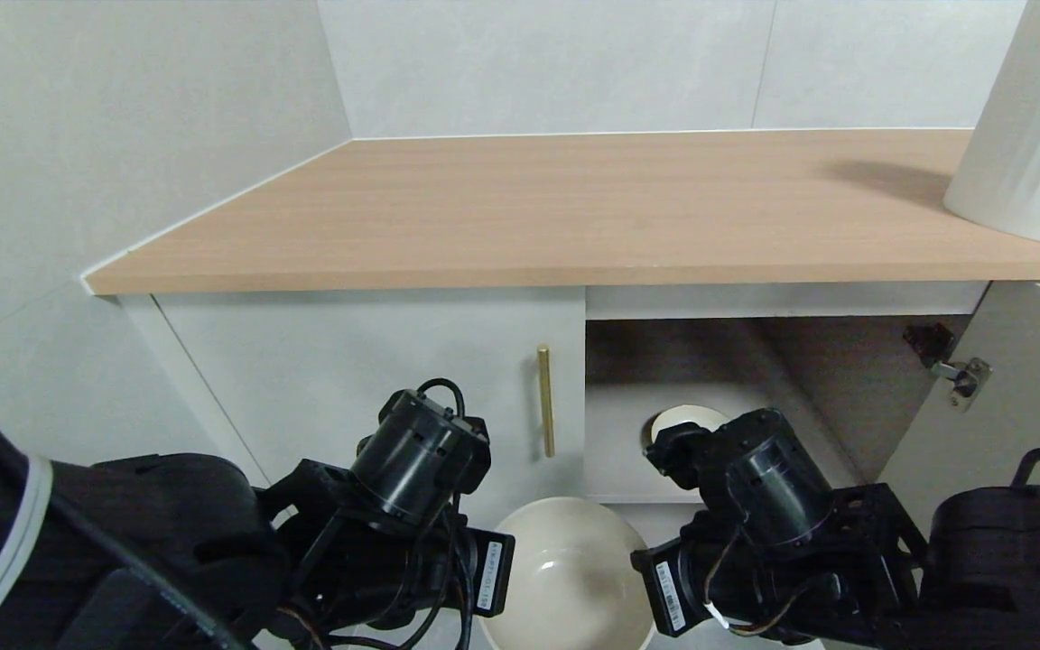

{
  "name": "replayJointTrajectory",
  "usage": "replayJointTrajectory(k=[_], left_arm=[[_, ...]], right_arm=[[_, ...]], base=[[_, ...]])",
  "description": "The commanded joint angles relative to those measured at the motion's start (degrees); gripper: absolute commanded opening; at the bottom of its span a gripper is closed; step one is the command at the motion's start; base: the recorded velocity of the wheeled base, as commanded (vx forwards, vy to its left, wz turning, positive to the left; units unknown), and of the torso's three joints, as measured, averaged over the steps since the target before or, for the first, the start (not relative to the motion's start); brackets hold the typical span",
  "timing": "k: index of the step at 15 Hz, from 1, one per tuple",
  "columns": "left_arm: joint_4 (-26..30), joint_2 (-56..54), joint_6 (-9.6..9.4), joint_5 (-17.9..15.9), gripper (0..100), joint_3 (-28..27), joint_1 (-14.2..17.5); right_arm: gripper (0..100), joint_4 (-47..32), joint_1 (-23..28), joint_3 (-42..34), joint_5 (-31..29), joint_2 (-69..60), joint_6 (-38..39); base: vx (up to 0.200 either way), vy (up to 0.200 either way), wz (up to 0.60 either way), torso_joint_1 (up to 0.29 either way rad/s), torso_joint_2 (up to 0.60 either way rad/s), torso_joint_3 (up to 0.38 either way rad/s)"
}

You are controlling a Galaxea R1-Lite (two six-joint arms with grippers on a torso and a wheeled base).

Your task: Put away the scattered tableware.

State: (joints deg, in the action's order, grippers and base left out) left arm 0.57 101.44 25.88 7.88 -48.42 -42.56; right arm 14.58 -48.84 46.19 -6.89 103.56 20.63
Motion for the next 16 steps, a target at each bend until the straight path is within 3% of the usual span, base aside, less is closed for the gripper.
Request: replayJointTrajectory(k=[1, 10, 11, 16], left_arm=[[0.22, 0.08, 0.05, 0.3, 0, -0.01, 0.02], [0.31, 0.08, 0.05, 0.39, 0, -0.01, 0.02], [0.22, 0.08, 0.05, 0.39, 100, -0.01, 0.02], [0.22, 0.16, 0.05, 0.74, 100, -0.18, 0.02]], right_arm=[[0, -0.17, -0.03, -0.14, -0.06, -0.02, -0.06], [0, -0.17, 0.06, -0.22, -0.14, -0.11, -0.15], [0, -0.17, 0.06, -0.22, -0.06, -0.11, -0.15], [0, -0.25, 0.14, -0.31, -0.14, -0.11, -0.15]], base=[[0.0, 0.0, 0.0, 0.0, 0.0, 0.0], [0.0, 0.0, 0.0, 0.0, 0.0, 0.0], [0.0, 0.0, 0.0, 0.0, 0.0, 0.0], [0.0, 0.0, 0.0, 0.0, 0.0, 0.0]])
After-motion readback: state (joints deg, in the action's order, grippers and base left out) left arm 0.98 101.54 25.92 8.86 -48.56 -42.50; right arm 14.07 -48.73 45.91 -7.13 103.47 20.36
